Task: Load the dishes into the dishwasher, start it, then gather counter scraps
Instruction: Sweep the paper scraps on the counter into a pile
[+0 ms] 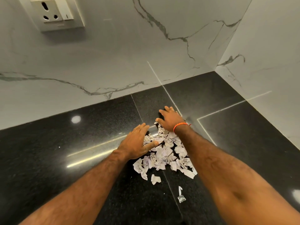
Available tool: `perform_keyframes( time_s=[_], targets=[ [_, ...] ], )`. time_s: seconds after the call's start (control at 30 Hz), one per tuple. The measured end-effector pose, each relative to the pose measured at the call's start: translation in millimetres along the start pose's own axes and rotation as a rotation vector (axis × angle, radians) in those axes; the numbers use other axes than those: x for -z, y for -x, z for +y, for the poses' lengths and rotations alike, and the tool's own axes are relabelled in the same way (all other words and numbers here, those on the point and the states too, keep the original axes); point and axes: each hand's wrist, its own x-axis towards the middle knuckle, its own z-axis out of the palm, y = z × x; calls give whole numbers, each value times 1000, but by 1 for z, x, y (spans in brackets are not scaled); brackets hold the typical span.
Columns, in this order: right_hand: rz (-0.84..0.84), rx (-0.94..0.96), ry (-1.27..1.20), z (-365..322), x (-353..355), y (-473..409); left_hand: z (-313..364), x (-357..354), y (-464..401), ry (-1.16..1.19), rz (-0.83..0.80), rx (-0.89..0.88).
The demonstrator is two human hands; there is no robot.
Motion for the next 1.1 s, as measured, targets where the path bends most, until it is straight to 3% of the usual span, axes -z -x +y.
perform_keyframes(
  time_s=[0.2, 0.33, 0.5, 0.53, 0.63, 0.8, 0.93, 1.1],
  targets=[
    [13, 348, 48, -28, -23, 60, -11, -4, 26, 69, 32, -21],
    [137, 270, 46, -23, -25, 97, -8, -18, 44, 49, 41, -96],
    [625, -64, -240, 14, -16, 143, -3, -26, 52, 30, 165, -34],
    [639, -160, -259, 24, -22, 153, -2, -27, 54, 26, 186, 7],
    [474, -300, -311, 33, -52, 176, -2, -36, 56, 78, 170, 36],
    [482, -188, -353, -4, -81, 183, 9, -48, 54, 377, 133, -152],
    [442, -55, -51, -19, -90, 177, 13, -39, 53, 625, 198, -132],
    [471, -91, -1, -27, -95, 159, 11, -45, 51, 696, 176, -86]
  ],
)
